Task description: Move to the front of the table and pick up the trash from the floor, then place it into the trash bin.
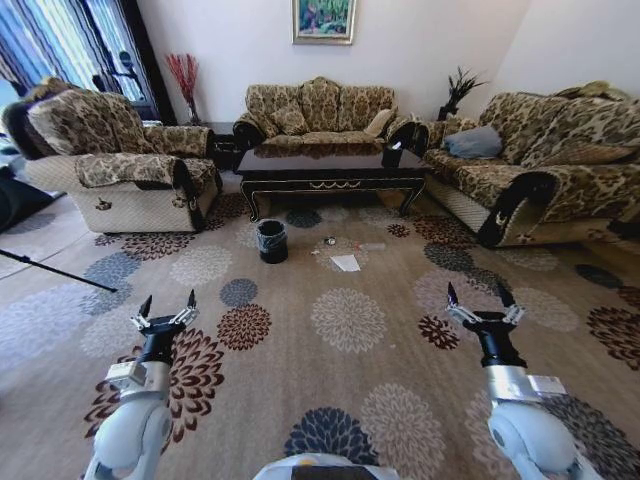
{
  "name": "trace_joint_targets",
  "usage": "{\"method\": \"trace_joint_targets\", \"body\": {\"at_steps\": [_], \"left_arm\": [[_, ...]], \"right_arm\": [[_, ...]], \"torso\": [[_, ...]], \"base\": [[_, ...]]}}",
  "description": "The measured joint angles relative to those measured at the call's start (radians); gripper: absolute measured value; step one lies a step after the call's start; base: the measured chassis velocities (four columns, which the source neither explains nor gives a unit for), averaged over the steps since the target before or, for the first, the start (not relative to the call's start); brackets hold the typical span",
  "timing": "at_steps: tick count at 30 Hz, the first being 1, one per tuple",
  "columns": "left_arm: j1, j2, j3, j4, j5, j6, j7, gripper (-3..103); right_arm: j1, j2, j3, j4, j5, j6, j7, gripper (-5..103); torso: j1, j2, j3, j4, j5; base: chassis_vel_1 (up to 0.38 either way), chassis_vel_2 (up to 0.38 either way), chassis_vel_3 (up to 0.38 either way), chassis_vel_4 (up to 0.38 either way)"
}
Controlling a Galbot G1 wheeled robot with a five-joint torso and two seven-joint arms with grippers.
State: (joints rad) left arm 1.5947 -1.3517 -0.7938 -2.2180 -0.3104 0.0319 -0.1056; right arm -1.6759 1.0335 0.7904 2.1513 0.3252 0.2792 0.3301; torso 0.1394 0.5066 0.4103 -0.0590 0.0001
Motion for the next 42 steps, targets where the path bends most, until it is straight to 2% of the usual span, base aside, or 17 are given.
{"method": "trace_joint_targets", "body": {"at_steps": [3, 5, 8, 14, 17, 18, 20, 22, 24, 27, 31, 39, 42], "left_arm": [[0.002, 0.001, -0.001, -0.002, -0.001, -0.005, 0.002, 100], [0.002, 0.001, -0.001, -0.003, -0.001, -0.006, 0.002, 100], [0.003, 0.004, -0.006, -0.022, -0.009, -0.007, 0.002, 100], [0.000, 0.024, -0.025, -0.057, -0.033, -0.001, 0.001, 100], [-0.002, 0.037, -0.034, -0.070, -0.044, 0.002, 0.001, 100], [-0.002, 0.037, -0.034, -0.070, -0.044, 0.002, 0.001, 100], [-0.002, 0.038, -0.034, -0.070, -0.044, 0.002, 0.001, 100], [-0.002, 0.038, -0.030, -0.063, -0.040, 0.002, 0.001, 100], [-0.003, 0.038, -0.029, -0.061, -0.039, 0.002, 0.001, 100], [-0.008, 0.042, -0.027, -0.056, -0.037, 0.002, 0.002, 100], [-0.017, 0.054, -0.029, -0.054, -0.039, 0.004, 0.003, 100], [-0.028, 0.055, -0.029, -0.066, -0.045, 0.008, 0.003, 100], [-0.034, 0.061, -0.040, -0.102, -0.077, 0.014, -0.001, 100]], "right_arm": [[-0.002, -0.001, 0.000, 0.027, 0.037, -0.050, 0.026, 100], [-0.005, -0.001, 0.001, 0.030, 0.037, -0.057, 0.026, 100], [-0.029, 0.008, 0.023, 0.030, 0.034, -0.053, -0.034, 100], [-0.046, 0.018, 0.027, 0.030, 0.048, -0.047, -0.082, 100], [-0.055, 0.007, 0.027, 0.022, 0.057, -0.040, -0.160, 100], [-0.055, 0.007, 0.027, 0.022, 0.057, -0.040, -0.160, 100], [-0.061, -0.007, 0.024, 0.017, 0.078, -0.030, -0.233, 100], [-0.064, -0.026, 0.019, 0.015, 0.102, -0.037, -0.271, 100], [-0.065, -0.032, 0.019, 0.017, 0.110, -0.053, -0.272, 100], [-0.071, -0.051, 0.027, 0.029, 0.118, -0.125, -0.245, 100], [-0.080, -0.059, 0.036, 0.042, 0.118, -0.167, -0.224, 100], [-0.091, -0.057, 0.041, 0.073, 0.113, -0.191, -0.220, 100], [-0.092, -0.053, 0.040, 0.072, 0.112, -0.188, -0.216, 100]], "torso": [[-0.005, -0.012, -0.008, -0.0005, -0.0003], [-0.006, -0.014, -0.009, -0.0004, -0.0002], [-0.011, -0.028, -0.017, -0.0005, -0.0003], [-0.019, -0.047, -0.028, -0.0004, -0.0001], [-0.024, -0.061, -0.037, -0.0003, -0.0001], [-0.024, -0.061, -0.037, -0.0003, -0.0001], [-0.028, -0.070, -0.042, -0.0004, -0.0001], [-0.031, -0.079, -0.048, -0.0003, -0.0002], [-0.032, -0.082, -0.051, -0.0002, -0.0003], [-0.036, -0.095, -0.059, -0.0003, -0.0002], [-0.041, -0.107, -0.067, -0.0004, -0.0002], [-0.050, -0.134, -0.085, -0.0003, -0.0003], [-0.054, -0.147, -0.093, -0.0004, -0.0001]], "base": [[0.000, 0.000, 0.000, 0.000], [0.000, 0.000, 0.000, 0.000], [0.000, 0.000, 0.000, 0.000], [0.000, 0.000, 0.000, 0.000], [0.000, 0.000, 0.000, 0.000], [0.000, 0.000, 0.000, 0.000], [0.000, 0.000, 0.000, 0.000], [0.000, 0.000, 0.000, 0.000], [0.000, 0.000, 0.000, 0.000], [0.000, 0.000, 0.000, 0.000], [0.000, 0.000, 0.000, 0.000], [0.000, 0.000, 0.000, 0.000], [0.000, 0.000, 0.000, 0.000]]}}
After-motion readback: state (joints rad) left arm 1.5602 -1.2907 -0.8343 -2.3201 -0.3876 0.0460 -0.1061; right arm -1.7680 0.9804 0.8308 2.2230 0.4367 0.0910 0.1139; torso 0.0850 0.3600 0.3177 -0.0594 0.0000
